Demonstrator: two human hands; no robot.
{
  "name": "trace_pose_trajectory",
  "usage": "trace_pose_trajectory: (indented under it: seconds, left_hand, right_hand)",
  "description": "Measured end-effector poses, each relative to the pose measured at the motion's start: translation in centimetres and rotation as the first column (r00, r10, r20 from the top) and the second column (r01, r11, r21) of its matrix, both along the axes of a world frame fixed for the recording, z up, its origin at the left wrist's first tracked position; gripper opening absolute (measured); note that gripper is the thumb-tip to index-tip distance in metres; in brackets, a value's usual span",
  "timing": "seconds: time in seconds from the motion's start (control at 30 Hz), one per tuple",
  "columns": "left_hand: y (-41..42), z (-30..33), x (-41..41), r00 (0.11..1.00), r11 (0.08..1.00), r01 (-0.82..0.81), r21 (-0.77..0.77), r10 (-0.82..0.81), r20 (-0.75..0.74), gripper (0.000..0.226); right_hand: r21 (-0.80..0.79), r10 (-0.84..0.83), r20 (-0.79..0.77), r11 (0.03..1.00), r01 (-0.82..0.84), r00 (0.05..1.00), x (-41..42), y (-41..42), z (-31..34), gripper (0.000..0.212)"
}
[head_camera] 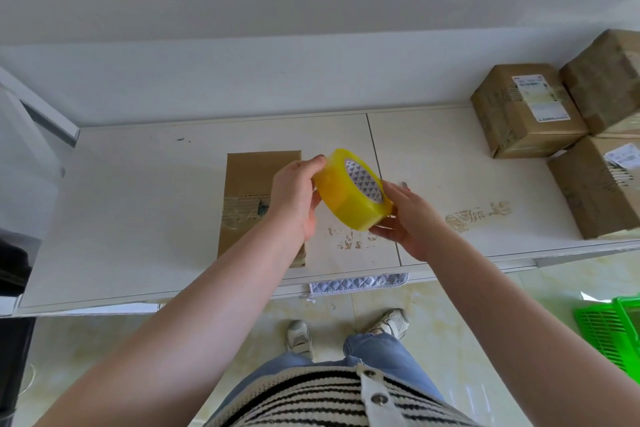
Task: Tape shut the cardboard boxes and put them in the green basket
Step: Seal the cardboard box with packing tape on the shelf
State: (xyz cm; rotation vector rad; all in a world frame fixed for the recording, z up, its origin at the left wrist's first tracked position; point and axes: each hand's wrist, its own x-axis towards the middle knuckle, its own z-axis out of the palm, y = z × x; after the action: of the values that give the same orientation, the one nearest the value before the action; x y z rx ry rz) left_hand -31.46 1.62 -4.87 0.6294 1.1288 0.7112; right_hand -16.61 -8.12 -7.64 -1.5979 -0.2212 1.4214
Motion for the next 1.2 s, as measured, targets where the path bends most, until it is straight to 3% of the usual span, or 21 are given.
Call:
trace_pose_trajectory:
  seconds: [0.07,0.23,0.27,0.33,0.4,0.47,0.53,0.67,0.77,0.83,0.9,1.0,1.13,1.2]
  left_hand:
    - [0.6,-0.1,0.0,0.999,1.000,0.022,0.007,-0.021,-0.037,0.015]
    - [2.5,-0.3,0.2,0.992,0.990,0.071,-0.121,-0.058,0.108,0.029]
    - [2.4,-0.5,0.4,0.995,0.992,0.093,-0.087,-0.089,0.054,0.028]
    - [2.2,-1.2,0.7,0.941,0.961,0.231,0.153,-0.180,-0.286,0.024]
    - [1.9,-1.8,0.3,0.758,0.782,0.462,0.418,-0.104,-0.644,0.022]
    - [2.0,-2.1,-1.0,0.683,0.637,0.552,0.538,0.025,-0.730,0.021]
    - [2.4,-2.7,-3.1,0.644,0.592,0.568,0.572,0.112,-0.757,0.023]
    - [2.3,-4.6,-8.4,0.512,0.709,0.511,0.486,0.203,-0.835,0.047]
    - [2.1,-5.9,-10.9,0.429,0.829,0.496,0.260,0.026,-0.903,0.078]
    - [2.0,-6.8,-11.7,0.457,0.861,0.488,0.142,-0.114,-0.882,0.090]
    - [1.9,-7.5,-11.8,0.530,0.885,0.448,0.126,-0.149,-0.834,0.086]
    - [1.5,-8.2,-11.0,0.558,0.887,0.420,0.193,-0.084,-0.826,0.067]
    - [0.9,-8.9,-10.2,0.472,0.864,0.456,0.215,-0.030,-0.881,0.052]
    - [1.0,-9.1,-10.3,0.440,0.857,0.470,0.213,-0.017,-0.898,0.048]
  right_hand:
    - [0.052,-0.066,-0.026,0.996,0.067,0.997,0.5,-0.2,-0.1,0.027]
    - [0.111,-0.118,-0.098,0.985,0.129,0.988,1.7,-0.8,-0.4,0.024]
    - [0.098,-0.131,-0.100,0.985,0.141,0.986,1.8,-0.8,-0.5,0.024]
    - [0.048,-0.163,-0.059,0.985,0.166,0.985,1.9,-0.6,-1.0,0.021]
    - [-0.029,-0.193,0.028,0.981,0.194,0.981,1.7,-0.3,-2.0,0.019]
    - [-0.096,-0.236,0.118,0.964,0.248,0.965,1.5,0.0,-3.2,0.023]
    - [-0.144,-0.273,0.203,0.942,0.304,0.940,1.3,0.6,-4.5,0.029]
    - [-0.190,-0.194,0.389,0.940,0.285,0.901,1.1,1.9,-5.6,0.044]
    - [-0.224,0.083,0.659,0.970,0.091,0.747,-0.6,3.1,-4.0,0.050]
    - [-0.087,0.093,0.727,0.995,-0.043,0.681,-3.7,3.4,-2.1,0.047]
    - [0.027,0.126,0.710,0.978,-0.206,0.693,-7.6,2.9,-0.7,0.043]
    - [-0.053,0.305,0.697,0.924,-0.378,0.649,-12.1,2.4,-0.7,0.045]
    - [-0.080,0.240,0.620,0.966,-0.245,0.747,-14.2,3.6,-2.2,0.047]
    - [-0.142,0.275,0.659,0.960,-0.243,0.700,-14.1,4.3,-2.8,0.047]
